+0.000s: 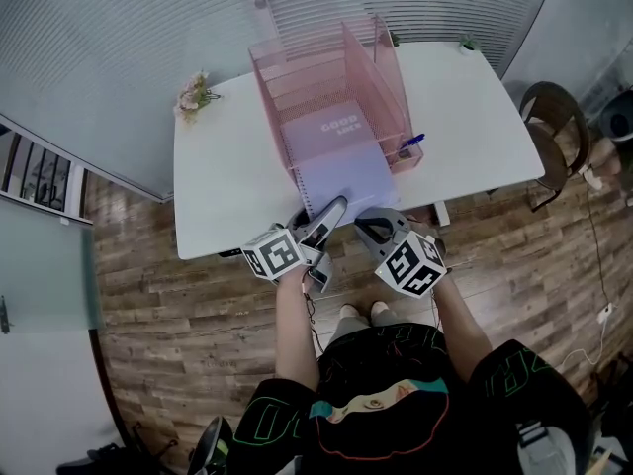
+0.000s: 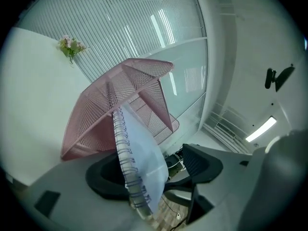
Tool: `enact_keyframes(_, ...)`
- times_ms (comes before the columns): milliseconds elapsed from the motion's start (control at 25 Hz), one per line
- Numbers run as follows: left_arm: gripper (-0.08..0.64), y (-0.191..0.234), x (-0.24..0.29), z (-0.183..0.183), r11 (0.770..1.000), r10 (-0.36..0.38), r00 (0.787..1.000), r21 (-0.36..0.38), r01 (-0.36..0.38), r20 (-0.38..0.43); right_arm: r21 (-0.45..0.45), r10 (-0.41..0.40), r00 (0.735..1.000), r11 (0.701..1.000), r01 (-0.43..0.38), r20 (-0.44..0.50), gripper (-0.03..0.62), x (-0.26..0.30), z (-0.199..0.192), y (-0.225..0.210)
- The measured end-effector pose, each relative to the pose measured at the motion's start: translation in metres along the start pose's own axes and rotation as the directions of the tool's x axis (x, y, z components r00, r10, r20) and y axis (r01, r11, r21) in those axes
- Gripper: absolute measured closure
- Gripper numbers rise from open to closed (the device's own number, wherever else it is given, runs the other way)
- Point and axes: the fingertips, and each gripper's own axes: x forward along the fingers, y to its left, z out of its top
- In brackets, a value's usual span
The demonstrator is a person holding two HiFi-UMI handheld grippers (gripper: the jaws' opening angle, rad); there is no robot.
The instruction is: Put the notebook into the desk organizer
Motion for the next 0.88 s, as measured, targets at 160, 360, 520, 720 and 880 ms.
enact_keyframes(160, 0.21, 0.005, -0.012, -0.003, 0.997, 0.059, 0.998, 0.059, -0.059, -0.008, 0.025, -0.044, 0.999, 0.999, 0.043, 0.021, 0.589, 0.002, 0.004, -0.007)
enact_keyframes(360, 0.216, 0.009, -0.028, -0.002, 0.983, 0.121, 0.993, 0.136, -0.122, 0.013, 0.029, -0.058, 0.998, 0.998, 0.058, 0.028, 0.589, 0.003, 0.006, -0.008)
enact_keyframes(520, 0.243, 0.006, -0.034, 0.0, 0.967, 0.142, 0.99, 0.208, -0.144, 0.025, 0.049, -0.101, 0.988, 0.994, 0.095, 0.117, 0.589, -0.002, 0.023, -0.015)
enact_keyframes(720, 0.305, 0.008, -0.038, 0.005, 0.941, 0.194, 0.979, 0.27, -0.203, 0.061, 0.038, -0.126, 0.982, 0.992, 0.122, 0.138, 0.589, 0.003, 0.04, -0.03)
enact_keyframes(880, 0.316, 0.011, -0.04, 0.012, 0.91, 0.245, 0.965, 0.322, -0.261, 0.09, 0.043, -0.125, 0.98, 0.992, 0.12, 0.153, 0.589, 0.015, 0.046, -0.04)
